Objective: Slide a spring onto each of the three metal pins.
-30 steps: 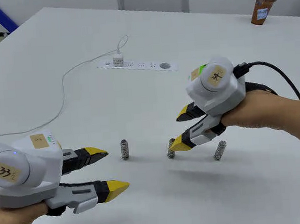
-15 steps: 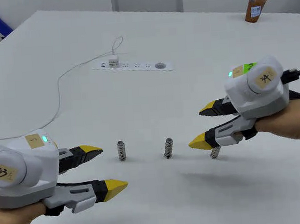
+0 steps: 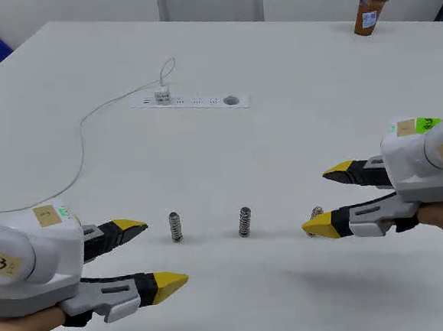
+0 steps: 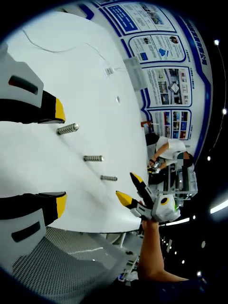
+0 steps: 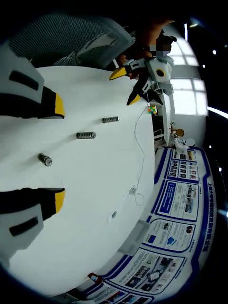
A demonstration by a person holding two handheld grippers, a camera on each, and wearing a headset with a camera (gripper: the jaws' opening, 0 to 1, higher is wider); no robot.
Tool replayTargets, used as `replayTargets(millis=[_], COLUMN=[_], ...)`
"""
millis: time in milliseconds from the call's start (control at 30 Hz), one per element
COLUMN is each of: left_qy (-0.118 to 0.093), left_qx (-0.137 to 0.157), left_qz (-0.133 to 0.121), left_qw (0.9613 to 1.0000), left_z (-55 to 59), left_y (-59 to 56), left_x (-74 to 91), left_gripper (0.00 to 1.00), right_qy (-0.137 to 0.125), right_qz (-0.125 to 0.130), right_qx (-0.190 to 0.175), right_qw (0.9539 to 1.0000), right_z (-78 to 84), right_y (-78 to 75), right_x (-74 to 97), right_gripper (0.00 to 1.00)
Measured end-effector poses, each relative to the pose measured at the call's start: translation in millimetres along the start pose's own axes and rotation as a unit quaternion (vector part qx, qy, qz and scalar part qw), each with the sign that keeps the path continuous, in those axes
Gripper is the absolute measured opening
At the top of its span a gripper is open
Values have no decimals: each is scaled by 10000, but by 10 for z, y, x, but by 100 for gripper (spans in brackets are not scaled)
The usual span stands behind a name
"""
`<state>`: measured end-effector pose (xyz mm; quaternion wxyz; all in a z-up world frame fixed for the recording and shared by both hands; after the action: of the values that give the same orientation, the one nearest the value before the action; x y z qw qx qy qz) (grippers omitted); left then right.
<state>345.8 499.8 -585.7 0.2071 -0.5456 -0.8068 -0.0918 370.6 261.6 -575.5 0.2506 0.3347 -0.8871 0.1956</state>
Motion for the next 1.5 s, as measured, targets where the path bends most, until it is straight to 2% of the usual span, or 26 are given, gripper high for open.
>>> replayTargets(millis=[300,433,733,1067,1500], left_qy=[22,23,10,-15,-44], left_qx=[49,78,116,156,192], left_qz=[-7,-14,-55,-86,-137], left_qw=[10000,10000,9999,9998,9997], left_z=[64,83,119,132,137], left_y=[-8,-21,-46,-42,15], left_x=[7,10,34,43,58], left_gripper=[61,61,62,62,62], right_qy=[-177,-215,-509,-585,-616], right_qz=[114,171,342,470,602], right_qx=[-170,-243,-377,-544,-729], right_qw=[9996,9993,9974,9957,9936], right_z=[282,359,357,365,378], right_y=[34,52,144,213,178], right_x=[159,211,320,348,359], right_gripper=[64,64,66,67,67])
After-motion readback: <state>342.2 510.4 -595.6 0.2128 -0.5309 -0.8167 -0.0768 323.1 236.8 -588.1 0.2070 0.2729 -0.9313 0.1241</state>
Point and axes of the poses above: the centre of the closed fingertips' face, and the gripper's own axes: x roughly backward along the fingers, y roughly to its left, z roughly out of its underside, the point moved 3 cm from there along x, roughly backward along the fingers, and after that the axes turned 7 degrees about z, right-handed, at the moved point
